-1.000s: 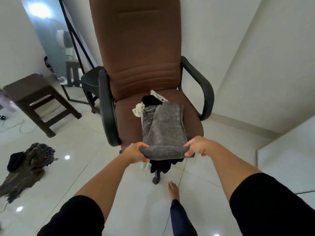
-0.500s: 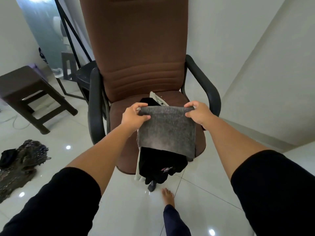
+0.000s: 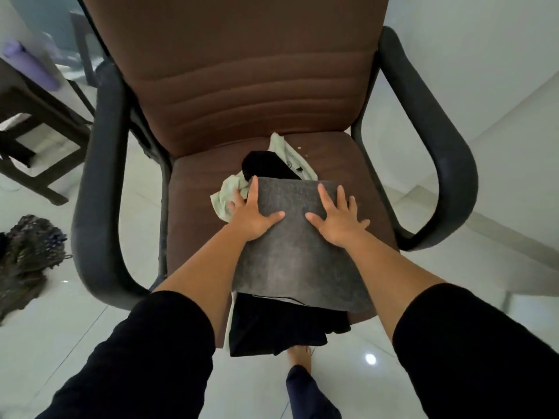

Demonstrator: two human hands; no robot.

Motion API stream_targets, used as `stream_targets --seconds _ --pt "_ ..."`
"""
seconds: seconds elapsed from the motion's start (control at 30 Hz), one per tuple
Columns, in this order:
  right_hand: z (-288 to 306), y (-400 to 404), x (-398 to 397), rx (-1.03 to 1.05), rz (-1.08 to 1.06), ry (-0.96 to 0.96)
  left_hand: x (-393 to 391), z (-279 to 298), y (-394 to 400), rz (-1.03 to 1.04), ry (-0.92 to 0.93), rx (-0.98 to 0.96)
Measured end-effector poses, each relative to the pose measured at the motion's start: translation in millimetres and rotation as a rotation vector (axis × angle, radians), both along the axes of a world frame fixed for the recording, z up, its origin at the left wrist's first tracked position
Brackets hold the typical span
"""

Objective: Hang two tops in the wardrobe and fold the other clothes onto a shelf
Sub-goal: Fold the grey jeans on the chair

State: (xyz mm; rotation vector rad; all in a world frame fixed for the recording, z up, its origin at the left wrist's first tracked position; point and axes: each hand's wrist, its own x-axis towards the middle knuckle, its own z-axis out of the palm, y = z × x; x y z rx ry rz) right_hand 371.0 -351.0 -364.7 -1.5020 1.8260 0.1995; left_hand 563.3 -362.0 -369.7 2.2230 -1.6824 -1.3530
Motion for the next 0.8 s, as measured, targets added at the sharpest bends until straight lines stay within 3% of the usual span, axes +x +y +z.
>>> stream_targets --seconds 0.1,0.2,0.37,0.53,0.8 --pt "-27 1 7 0.048 -0.023 -0.008 6 -25 7 0.058 0.012 0.125" --pt "-35 4 8 0.034 -0.107 -0.026 5 -31 12 0.072 -0.025 0.089" --pt "-27 12 11 0.041 -0.281 0.010 -2 -23 24 0.191 -0.247 0.106" --pt "-29 18 19 0.023 -0.307 0.062 -2 -24 36 0.194 -0.225 0.104" --pt "-25 30 10 -0.092 -0.250 -0.018 3 -25 56 0.246 -0.043 -0.231"
